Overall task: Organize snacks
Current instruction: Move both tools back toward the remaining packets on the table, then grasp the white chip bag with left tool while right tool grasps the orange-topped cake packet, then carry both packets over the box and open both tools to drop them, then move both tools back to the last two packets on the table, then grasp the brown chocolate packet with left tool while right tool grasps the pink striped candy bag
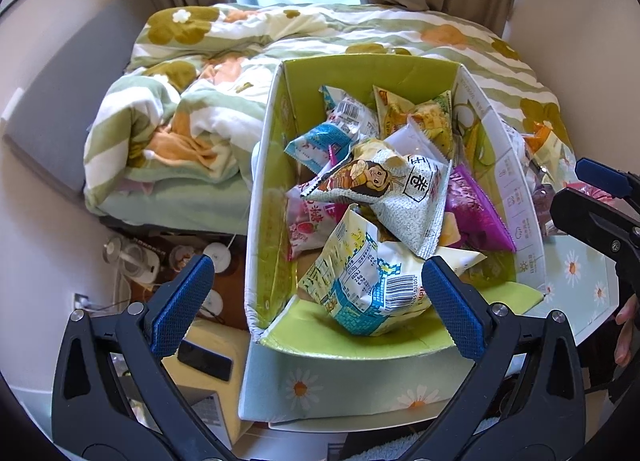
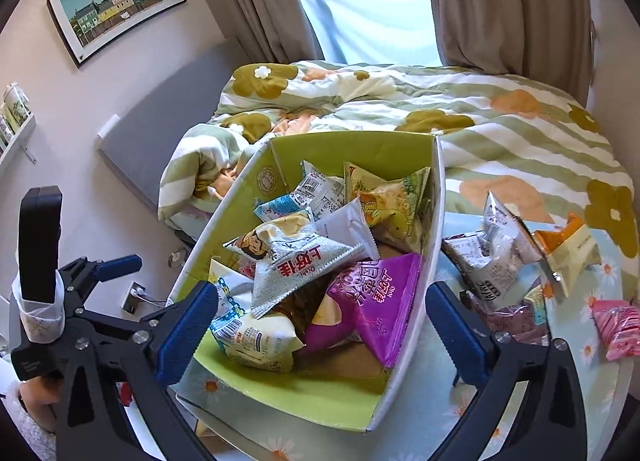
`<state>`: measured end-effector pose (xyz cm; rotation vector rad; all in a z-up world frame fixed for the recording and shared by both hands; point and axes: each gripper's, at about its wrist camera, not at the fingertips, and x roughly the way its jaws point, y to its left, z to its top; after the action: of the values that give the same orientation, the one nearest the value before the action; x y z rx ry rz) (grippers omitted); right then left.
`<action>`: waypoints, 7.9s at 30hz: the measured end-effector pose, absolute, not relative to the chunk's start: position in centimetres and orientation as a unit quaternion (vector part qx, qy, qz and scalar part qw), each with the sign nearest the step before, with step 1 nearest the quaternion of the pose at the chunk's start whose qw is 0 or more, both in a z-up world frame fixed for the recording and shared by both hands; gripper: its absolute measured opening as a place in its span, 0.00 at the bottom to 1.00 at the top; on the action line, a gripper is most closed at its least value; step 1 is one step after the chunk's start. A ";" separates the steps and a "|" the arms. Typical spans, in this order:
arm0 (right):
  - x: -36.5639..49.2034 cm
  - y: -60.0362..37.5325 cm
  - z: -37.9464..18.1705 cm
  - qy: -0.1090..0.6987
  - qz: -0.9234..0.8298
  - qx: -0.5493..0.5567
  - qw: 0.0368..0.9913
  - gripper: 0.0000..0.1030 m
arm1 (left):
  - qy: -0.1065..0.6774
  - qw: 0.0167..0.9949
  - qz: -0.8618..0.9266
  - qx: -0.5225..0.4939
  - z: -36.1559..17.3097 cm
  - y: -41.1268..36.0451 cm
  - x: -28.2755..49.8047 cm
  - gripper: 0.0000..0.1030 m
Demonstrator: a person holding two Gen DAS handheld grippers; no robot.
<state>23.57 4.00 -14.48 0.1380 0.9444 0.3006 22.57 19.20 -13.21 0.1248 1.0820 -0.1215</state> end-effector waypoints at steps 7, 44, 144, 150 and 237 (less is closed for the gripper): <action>22.8 3.7 -13.1 0.449 0.125 0.065 0.882 1.00 | 0.507 0.857 -0.077 0.048 -11.9 18.9 23.0 1.00; 26.9 -24.5 -11.8 0.461 0.116 -0.054 0.878 1.00 | 0.512 0.836 -0.085 0.179 -15.3 -13.4 28.7 1.00; 33.4 -6.1 -9.8 0.481 0.233 -0.005 0.845 0.67 | 0.505 0.856 -0.034 0.104 -6.7 8.9 33.9 0.50; 35.5 0.0 -12.3 0.499 0.219 0.008 0.838 0.68 | 0.534 0.837 -0.050 0.106 -10.5 14.6 37.4 0.50; 19.7 -30.9 -16.2 0.484 0.030 0.006 0.874 1.00 | 0.576 0.815 -0.051 -0.025 -21.3 -12.1 22.7 0.99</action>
<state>19.71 -30.87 -16.24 0.0127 1.0111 0.0628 22.69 -12.14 -21.35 -0.0532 1.2284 -0.1097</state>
